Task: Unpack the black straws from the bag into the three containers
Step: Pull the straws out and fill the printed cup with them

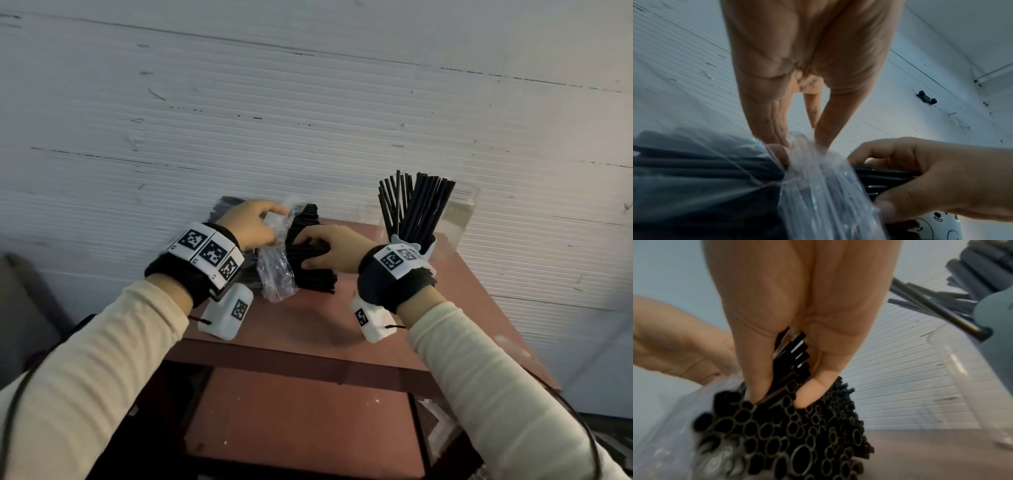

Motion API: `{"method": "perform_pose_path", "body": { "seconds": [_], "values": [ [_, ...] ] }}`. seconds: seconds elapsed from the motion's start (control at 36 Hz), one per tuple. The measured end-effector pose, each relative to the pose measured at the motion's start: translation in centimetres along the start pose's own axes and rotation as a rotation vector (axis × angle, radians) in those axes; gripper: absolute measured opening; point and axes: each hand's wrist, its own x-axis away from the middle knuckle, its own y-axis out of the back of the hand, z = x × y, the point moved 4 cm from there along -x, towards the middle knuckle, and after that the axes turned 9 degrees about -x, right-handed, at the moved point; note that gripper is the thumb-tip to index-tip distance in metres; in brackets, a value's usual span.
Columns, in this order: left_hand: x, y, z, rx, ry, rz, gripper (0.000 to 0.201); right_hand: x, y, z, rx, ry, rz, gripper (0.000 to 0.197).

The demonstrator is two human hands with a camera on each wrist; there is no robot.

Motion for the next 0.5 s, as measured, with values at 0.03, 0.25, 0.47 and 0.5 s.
{"method": "perform_pose_path", "body": {
  "seconds": [0.03,0.25,0.47,0.5],
  "values": [
    [-0.03,0.01,0.09,0.008,0.003,-0.001,0.061,0.02,0.29,-0.29,-0.025,-0.001,-0.003,0.043],
    [-0.16,0.0,0.04,0.025,0.003,-0.043,0.058,0.57,0.94,-0.07,-0.282,0.102,-0.033,0.035],
    [-0.12,0.2,-0.19,0.031,-0.007,-0.055,0.056,-0.28,0.7,-0.63,-0.296,0.105,-0.167,0.021],
    [-0.11,0.26,-0.21,0.036,-0.01,-0.058,0.056,-0.36,0.69,-0.63,-0.293,0.109,-0.177,0.021]
  ]
}}
